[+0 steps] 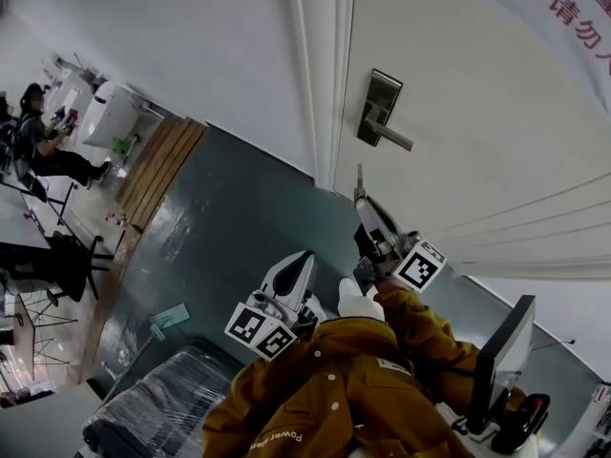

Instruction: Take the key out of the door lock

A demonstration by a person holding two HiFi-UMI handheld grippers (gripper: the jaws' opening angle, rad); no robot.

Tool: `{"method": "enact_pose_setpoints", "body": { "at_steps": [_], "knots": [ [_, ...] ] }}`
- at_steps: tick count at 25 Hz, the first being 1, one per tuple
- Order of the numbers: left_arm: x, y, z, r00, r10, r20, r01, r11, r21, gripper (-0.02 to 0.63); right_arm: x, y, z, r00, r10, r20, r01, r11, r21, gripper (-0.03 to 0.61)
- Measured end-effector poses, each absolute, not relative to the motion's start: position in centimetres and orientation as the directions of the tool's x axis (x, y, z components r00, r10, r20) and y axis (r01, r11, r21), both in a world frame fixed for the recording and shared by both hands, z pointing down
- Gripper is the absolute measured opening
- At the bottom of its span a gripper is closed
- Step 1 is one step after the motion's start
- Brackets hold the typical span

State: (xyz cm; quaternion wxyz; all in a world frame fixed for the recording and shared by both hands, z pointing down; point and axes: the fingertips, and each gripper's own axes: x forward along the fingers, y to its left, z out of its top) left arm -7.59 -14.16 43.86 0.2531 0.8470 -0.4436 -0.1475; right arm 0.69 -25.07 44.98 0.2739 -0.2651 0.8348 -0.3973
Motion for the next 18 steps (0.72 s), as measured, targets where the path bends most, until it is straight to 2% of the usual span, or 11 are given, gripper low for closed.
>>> {"method": "enact_pose_setpoints", "body": {
  "at_steps": [8,18],
  "knots": [
    [-7.8,-13.2,42.9,0.563,-0.825,-0.047,-0.672,-0.49,0.555,-0.002,1.1,-20.3,41.4,-0.74,-0.628,-0.243,-0.289,0.622,-0.728,0.028],
    [-8.2,-13.0,42.4,0.542,-0.838,-0.061,-0.682,-0.481,0.55,-0.002,-0.3,-18.9,39.9,-0.775,-0.58,-0.253,-0.26,0.656,-0.708,0.028]
  ]
}}
